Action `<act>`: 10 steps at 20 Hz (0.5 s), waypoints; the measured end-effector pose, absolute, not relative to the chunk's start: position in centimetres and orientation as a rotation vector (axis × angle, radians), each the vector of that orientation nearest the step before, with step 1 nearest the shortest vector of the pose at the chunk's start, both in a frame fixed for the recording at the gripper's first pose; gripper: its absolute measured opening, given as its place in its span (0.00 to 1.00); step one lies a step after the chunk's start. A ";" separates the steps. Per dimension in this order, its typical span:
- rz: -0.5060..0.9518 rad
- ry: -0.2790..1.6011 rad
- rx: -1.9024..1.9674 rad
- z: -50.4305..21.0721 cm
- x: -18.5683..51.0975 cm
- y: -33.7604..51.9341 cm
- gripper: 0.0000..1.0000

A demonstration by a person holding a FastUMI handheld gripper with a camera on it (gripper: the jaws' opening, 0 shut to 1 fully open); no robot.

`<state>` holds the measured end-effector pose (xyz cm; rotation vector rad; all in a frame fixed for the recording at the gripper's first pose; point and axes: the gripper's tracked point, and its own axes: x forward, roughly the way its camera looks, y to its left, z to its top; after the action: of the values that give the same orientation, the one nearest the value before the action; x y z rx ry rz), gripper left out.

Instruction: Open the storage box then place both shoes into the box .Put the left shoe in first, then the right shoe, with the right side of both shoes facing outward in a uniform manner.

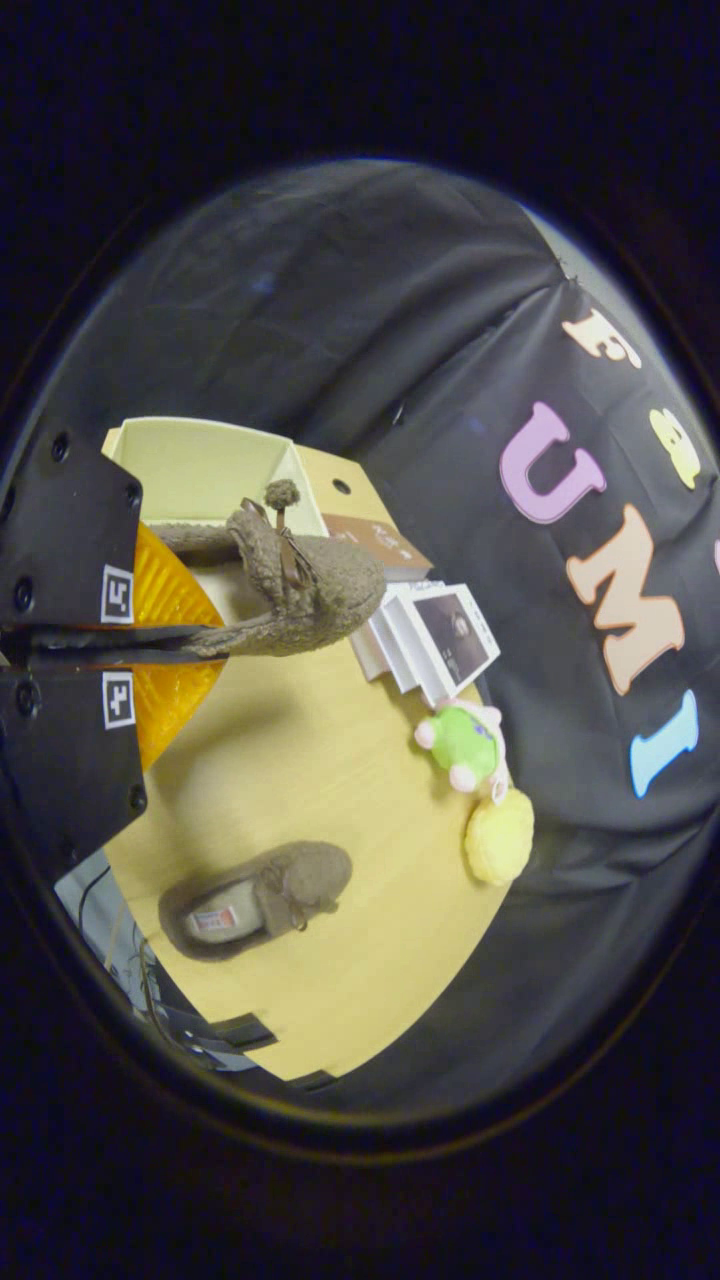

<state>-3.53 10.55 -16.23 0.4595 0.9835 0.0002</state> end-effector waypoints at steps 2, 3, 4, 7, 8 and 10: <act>0.028 0.978 0.467 -15.4 -3.1 13.1 0.04; 0.043 0.975 0.475 -15.2 -2.9 14.3 0.04; 0.056 0.973 0.483 -15.0 -2.8 15.5 0.04; 0.088 0.972 0.489 -15.1 -2.3 18.8 0.04; 0.097 0.980 0.486 -15.3 -2.2 19.9 0.04; 0.112 0.997 0.485 -15.9 -2.5 22.0 0.04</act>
<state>-2.50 21.97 -15.89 0.4855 0.9975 0.1123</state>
